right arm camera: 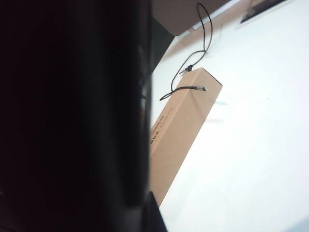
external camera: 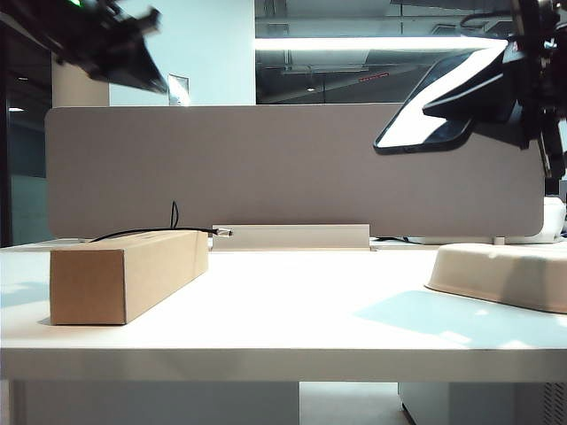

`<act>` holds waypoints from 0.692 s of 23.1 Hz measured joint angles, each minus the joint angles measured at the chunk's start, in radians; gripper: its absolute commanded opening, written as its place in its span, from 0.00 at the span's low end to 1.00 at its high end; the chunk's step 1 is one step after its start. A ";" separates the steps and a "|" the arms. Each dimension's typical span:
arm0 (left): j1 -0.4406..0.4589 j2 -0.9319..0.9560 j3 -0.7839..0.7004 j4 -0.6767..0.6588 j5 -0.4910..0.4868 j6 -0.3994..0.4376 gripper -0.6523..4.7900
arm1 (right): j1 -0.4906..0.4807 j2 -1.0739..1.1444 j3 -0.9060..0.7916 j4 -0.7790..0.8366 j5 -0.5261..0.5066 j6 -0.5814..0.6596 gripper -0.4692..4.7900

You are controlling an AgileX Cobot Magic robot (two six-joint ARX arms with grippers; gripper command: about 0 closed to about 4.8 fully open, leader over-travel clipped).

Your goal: Pick up the charging cable and the phone, plug the charging cable into the charging port on the phone, and finally place them back on the table.

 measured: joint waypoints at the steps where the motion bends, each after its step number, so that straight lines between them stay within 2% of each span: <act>1: -0.005 0.031 0.020 0.001 -0.001 0.017 0.11 | 0.000 -0.003 0.000 0.001 0.000 0.000 0.08; 3: -0.036 0.151 0.128 -0.034 -0.002 0.130 0.11 | 0.000 -0.003 0.000 -0.001 0.000 0.000 0.08; 8: -0.080 0.320 0.324 -0.109 -0.002 0.334 0.11 | -0.001 -0.003 0.000 -0.001 0.000 0.000 0.09; 11: -0.083 0.417 0.455 -0.136 -0.002 0.427 0.12 | -0.001 -0.003 0.000 -0.001 0.000 0.000 0.08; 12: -0.083 0.436 0.483 -0.149 -0.002 0.442 0.18 | -0.001 -0.003 0.000 -0.001 0.001 0.000 0.08; 14: -0.083 0.490 0.559 -0.235 -0.007 0.512 0.19 | -0.001 -0.002 0.000 -0.002 0.000 -0.005 0.08; 15: -0.088 0.524 0.597 -0.307 -0.023 0.577 0.19 | -0.001 -0.002 0.000 -0.003 0.000 -0.006 0.09; 16: -0.090 0.537 0.608 -0.338 -0.035 0.603 0.23 | -0.001 -0.002 0.000 -0.005 0.000 -0.006 0.09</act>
